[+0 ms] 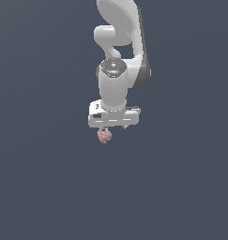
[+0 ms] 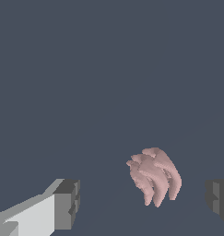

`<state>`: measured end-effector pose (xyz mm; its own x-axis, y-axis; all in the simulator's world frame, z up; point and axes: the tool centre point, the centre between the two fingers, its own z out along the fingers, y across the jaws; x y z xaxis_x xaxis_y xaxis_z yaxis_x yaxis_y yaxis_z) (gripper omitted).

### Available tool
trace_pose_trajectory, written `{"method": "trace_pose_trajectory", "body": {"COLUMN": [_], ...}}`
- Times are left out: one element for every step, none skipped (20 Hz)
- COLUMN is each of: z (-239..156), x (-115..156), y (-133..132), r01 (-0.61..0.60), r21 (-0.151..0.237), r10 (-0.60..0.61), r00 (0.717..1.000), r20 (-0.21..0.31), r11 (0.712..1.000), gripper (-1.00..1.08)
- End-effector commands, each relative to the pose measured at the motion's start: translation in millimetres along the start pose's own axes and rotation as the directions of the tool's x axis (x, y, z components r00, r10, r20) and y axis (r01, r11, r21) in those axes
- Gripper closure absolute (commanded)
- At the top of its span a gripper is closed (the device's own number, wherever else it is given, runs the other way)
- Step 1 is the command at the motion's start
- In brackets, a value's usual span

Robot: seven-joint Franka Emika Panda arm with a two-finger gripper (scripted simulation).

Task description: Pick up the object and move it to a goal position.

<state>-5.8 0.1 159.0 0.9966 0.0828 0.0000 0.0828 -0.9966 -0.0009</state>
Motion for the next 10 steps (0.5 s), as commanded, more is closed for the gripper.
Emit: {"method": "trace_pose_trajectory", "body": {"z": [5.1,7.5,10.0,12.8,15.7,18.7,22.0,25.3,28.8,32.2], "x": [-3.0,-4.5,-6.1,-7.8,-9.6,-11.7,-13.8,-16.1,-18.6,-21.1], "y": [3.9,5.6,7.5,9.5,11.6,13.8,16.1,18.5,20.9,23.3], "r01": [0.031,0.045,0.062,0.079,0.097,0.117,0.138,0.160,0.182,0.204], "r21": [-0.001,-0.001,-0.001,-0.001,-0.002,-0.002,-0.002,-0.002,-0.002,-0.002], "r10": [-0.031,-0.045,-0.062,-0.079,-0.097,-0.117,-0.138,-0.160,-0.182,-0.204], "r00": [1.000,0.999,0.998,0.997,0.995,0.993,0.990,0.987,0.983,0.979], "r20": [0.000,0.000,0.001,0.001,0.001,0.001,0.001,0.001,0.001,0.001], "r11": [1.000,0.999,0.998,0.997,0.995,0.993,0.990,0.987,0.983,0.979], "gripper": [-0.92,-0.92,-0.92,-0.92,-0.92,-0.92,-0.92,-0.92,-0.92,-0.92]}}
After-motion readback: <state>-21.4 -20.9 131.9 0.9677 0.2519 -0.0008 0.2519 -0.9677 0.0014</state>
